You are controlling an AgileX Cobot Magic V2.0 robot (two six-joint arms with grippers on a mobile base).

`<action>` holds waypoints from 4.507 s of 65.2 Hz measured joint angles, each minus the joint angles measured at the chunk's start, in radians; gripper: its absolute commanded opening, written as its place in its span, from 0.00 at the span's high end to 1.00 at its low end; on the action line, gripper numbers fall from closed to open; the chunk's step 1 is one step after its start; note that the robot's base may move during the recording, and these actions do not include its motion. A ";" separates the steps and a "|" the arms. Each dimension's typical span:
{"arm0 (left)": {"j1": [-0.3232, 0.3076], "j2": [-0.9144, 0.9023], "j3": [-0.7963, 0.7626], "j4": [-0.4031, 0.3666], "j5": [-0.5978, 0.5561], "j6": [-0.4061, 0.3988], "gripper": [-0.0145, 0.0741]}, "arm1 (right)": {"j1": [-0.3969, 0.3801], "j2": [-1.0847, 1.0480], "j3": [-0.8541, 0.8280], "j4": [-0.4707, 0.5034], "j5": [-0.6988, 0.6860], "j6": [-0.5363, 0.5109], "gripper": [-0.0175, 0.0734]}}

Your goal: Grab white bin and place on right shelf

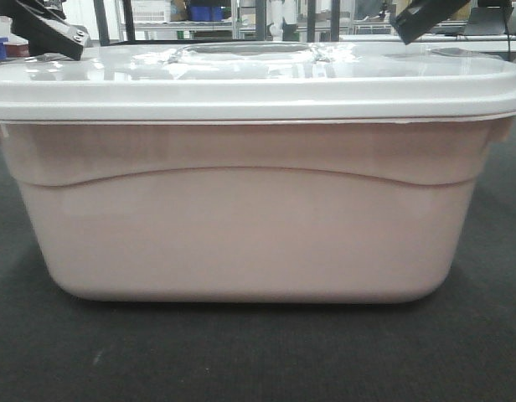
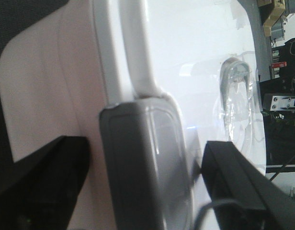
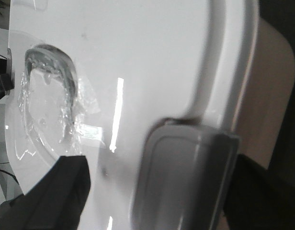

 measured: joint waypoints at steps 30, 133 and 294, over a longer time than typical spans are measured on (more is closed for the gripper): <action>0.000 0.000 0.000 -0.008 -0.004 0.000 0.40 | 0.000 0.000 0.000 0.000 0.000 0.005 0.12; 0.011 -0.064 0.000 0.033 -0.056 -0.008 0.53 | -0.002 -0.006 0.000 0.071 -0.026 -0.093 0.39; 0.024 -0.597 -0.104 0.034 -0.100 0.081 0.53 | -0.010 -0.542 0.003 0.096 -0.064 -0.269 0.39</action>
